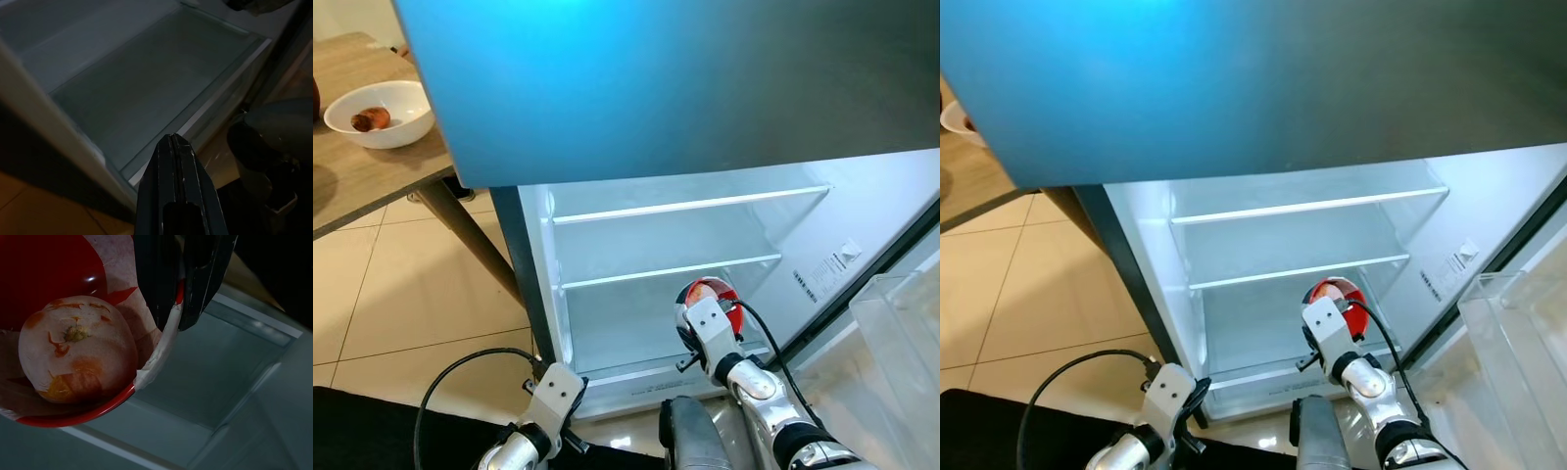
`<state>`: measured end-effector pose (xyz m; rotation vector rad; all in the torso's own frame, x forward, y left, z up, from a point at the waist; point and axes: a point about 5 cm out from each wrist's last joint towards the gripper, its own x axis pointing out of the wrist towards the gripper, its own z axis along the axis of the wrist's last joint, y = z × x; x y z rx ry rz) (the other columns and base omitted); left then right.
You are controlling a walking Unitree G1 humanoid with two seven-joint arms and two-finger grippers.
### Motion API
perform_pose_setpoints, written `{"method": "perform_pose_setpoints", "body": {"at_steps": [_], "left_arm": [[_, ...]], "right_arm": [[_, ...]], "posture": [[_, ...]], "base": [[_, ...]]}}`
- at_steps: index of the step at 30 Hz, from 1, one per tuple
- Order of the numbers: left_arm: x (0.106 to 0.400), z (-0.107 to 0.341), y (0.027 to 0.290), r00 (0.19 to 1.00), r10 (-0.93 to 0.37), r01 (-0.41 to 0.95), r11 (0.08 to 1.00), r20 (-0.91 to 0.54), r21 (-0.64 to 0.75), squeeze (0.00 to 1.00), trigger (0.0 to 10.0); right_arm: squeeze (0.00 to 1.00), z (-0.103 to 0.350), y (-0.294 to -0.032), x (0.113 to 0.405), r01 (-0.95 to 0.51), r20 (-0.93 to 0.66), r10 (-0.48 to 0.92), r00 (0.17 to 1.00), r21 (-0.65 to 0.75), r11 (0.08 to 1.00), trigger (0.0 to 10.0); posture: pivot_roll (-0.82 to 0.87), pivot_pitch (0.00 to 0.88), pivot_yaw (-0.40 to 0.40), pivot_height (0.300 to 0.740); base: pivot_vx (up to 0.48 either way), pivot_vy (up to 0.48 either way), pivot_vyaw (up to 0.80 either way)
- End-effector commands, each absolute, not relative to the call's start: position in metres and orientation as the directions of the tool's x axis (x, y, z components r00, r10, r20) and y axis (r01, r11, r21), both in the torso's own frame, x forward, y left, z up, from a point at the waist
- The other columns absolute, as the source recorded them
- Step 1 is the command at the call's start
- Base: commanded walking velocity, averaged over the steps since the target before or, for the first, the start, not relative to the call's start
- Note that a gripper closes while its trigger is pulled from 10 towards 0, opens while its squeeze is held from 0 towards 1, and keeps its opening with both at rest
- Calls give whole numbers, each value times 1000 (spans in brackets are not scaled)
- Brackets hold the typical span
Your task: Restocking fridge
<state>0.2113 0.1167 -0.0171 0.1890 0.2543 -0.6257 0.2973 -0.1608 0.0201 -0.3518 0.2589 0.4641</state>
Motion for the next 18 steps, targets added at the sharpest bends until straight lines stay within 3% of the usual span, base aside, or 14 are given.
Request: {"method": "perform_pose_setpoints", "body": {"at_steps": [1, 18], "left_arm": [[210, -16, 107, 752, -592, 636, 767, -289, 85, 0, 10000], [218, -3, 87, 696, -677, 713, 692, -240, 116, 0, 10000]], "right_arm": [[0, 30, -160, 300, -492, -260, 426, 867, -306, 815, 10000], [0, 71, -182, 309, -495, -94, 502, 860, -394, 774, 10000]], "posture": [[-129, 129, -58, 593], [-136, 126, -46, 593]], "base": [[0, 0, 0], [0, 0, 0]]}}
